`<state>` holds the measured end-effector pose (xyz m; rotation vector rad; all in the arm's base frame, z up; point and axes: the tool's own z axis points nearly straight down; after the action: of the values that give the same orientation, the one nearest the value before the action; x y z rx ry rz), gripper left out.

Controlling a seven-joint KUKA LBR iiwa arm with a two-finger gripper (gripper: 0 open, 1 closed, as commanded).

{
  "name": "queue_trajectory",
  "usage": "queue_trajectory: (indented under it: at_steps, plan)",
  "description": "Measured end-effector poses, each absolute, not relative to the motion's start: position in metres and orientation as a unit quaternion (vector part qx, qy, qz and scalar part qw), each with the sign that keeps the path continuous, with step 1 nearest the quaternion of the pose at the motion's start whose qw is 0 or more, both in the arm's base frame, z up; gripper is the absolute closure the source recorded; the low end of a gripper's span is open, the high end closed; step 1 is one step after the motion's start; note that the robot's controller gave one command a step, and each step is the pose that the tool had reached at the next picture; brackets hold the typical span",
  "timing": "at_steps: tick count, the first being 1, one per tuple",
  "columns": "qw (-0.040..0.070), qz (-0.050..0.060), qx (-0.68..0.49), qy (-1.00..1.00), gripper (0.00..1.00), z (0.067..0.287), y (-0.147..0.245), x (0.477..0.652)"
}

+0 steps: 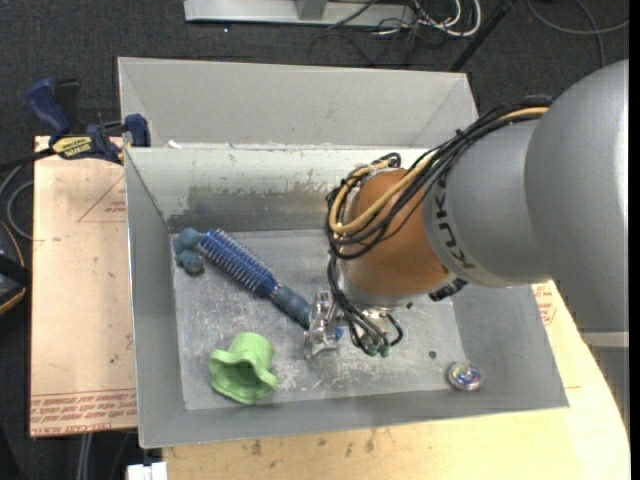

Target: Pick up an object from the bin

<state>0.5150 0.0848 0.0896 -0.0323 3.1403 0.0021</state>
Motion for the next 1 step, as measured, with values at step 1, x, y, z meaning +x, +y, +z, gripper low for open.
queue_trajectory:
  at_steps: [1]
  plan:
    - [0.000,0.001,-0.010,1.000,0.00,0.0896,0.0847,0.5148]
